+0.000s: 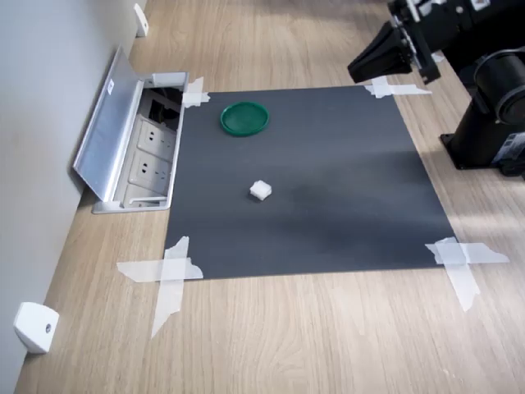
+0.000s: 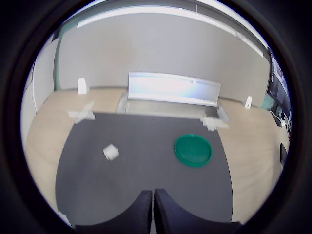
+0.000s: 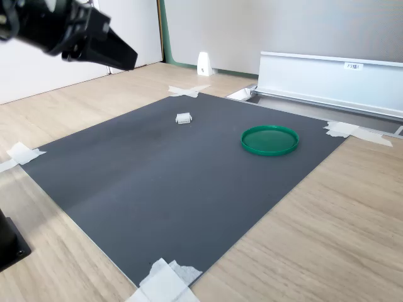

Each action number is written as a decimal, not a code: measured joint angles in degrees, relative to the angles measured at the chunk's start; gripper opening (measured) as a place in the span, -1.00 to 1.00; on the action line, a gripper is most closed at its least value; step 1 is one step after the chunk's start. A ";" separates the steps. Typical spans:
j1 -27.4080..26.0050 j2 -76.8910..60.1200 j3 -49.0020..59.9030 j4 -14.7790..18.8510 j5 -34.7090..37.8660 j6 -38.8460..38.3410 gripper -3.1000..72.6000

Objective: Grasp a white terminal and put it on the green lid.

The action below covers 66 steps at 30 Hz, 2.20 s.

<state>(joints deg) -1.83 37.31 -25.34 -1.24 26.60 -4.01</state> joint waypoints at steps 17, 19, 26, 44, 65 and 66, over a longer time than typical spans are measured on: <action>0.03 34.00 -26.75 -0.29 17.28 -9.87 -0.94; 0.03 37.40 -28.87 0.03 17.56 -13.88 -0.94; 2.19 48.87 -34.65 0.12 21.02 -24.10 -0.55; 10.85 62.80 -40.48 1.24 20.40 -24.15 0.99; 10.85 68.10 -40.54 5.83 13.30 -19.01 0.88; 10.85 68.10 -40.54 5.89 13.18 -19.01 0.83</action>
<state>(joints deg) 9.02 105.42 -65.88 4.65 39.79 -23.02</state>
